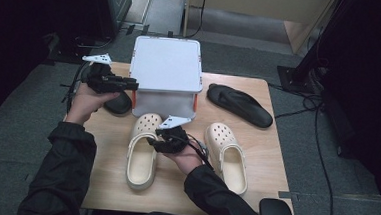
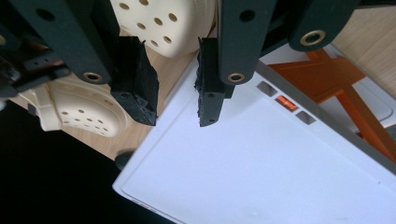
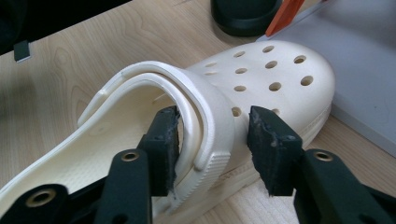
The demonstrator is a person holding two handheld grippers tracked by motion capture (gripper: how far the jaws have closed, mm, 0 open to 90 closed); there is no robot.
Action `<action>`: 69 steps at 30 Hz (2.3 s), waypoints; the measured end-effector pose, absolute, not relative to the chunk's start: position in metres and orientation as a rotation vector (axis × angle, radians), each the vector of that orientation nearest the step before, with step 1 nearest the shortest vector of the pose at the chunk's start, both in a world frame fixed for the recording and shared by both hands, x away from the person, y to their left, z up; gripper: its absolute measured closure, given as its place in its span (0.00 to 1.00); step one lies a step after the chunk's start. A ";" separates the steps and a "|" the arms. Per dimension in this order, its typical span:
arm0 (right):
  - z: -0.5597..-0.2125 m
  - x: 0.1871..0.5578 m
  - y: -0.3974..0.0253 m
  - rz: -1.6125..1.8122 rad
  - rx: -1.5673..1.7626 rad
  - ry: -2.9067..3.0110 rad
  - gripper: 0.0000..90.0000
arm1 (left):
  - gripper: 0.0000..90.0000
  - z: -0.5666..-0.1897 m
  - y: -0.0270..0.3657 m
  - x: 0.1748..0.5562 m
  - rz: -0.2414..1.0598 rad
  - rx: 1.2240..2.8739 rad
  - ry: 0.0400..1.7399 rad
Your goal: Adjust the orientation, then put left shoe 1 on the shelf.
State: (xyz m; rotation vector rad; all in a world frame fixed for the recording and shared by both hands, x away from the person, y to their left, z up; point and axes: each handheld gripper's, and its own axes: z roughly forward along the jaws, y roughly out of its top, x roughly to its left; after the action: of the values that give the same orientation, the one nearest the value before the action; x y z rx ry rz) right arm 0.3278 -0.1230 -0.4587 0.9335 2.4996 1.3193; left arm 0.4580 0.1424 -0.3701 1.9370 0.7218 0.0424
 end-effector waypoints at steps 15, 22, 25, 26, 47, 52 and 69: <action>-0.451 0.323 -0.127 1.270 0.920 2.460 0.80 | 0.76 -0.370 0.139 0.459 0.044 1.936 0.734; -0.444 0.325 -0.130 1.261 0.919 2.442 0.84 | 0.76 -0.369 0.138 0.458 0.048 1.941 0.741; -0.438 0.327 -0.131 1.277 0.920 2.432 0.84 | 0.77 -0.370 0.139 0.458 0.039 1.937 0.742; -0.435 0.327 -0.131 1.277 0.913 2.428 0.84 | 0.77 -0.370 0.140 0.459 0.034 1.934 0.747; -0.435 0.388 -0.114 1.170 1.008 2.321 0.84 | 0.77 -0.371 0.141 0.460 0.010 1.919 0.757; -0.441 0.394 -0.110 1.156 1.023 2.276 0.83 | 0.78 -0.371 0.141 0.460 0.011 1.919 0.757; -0.432 0.383 -0.120 1.255 1.069 2.317 0.68 | 0.78 -0.371 0.140 0.460 0.016 1.920 0.756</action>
State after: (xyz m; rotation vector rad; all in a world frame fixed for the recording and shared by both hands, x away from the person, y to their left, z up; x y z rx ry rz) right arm 0.3825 -0.1204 -0.4316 1.0691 2.3169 1.2546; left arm 0.4599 0.1404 -0.3710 1.9199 0.7561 0.0161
